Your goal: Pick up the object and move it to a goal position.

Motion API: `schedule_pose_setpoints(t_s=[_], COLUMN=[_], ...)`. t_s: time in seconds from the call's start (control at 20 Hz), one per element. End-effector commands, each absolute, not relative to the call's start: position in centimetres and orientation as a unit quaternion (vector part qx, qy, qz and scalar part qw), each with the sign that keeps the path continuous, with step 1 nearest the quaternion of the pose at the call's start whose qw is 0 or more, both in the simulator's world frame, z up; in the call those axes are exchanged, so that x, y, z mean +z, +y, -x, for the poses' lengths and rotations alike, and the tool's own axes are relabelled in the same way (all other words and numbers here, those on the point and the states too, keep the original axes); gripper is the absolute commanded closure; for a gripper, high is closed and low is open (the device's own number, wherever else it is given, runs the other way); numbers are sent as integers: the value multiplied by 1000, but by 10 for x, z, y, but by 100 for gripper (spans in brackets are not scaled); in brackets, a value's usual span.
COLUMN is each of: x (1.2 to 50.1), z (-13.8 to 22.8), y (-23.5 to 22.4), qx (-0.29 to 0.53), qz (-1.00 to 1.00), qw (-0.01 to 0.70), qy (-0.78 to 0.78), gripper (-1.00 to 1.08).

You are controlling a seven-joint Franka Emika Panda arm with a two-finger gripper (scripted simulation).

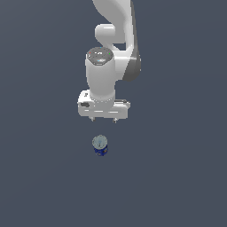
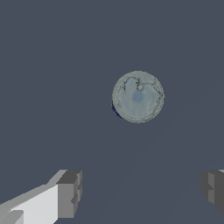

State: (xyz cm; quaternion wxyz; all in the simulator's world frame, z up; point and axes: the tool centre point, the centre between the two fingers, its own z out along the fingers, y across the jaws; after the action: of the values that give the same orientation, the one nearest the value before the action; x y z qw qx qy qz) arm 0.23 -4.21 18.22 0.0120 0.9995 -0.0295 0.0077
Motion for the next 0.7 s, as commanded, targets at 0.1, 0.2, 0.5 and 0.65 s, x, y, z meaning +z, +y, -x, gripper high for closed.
schedule_pose_setpoints(t_s=[0.1, 0.2, 0.5, 0.65], x=[183, 186, 193, 193], z=[-2, -3, -4, -4], y=[-43, -44, -48, -47], qx=[8, 10, 14, 14], qz=[-999, -1000, -1000, -1000], qw=[13, 16, 23, 23], qy=[-28, -24, -15, -14], gripper=[-92, -92, -92, -92])
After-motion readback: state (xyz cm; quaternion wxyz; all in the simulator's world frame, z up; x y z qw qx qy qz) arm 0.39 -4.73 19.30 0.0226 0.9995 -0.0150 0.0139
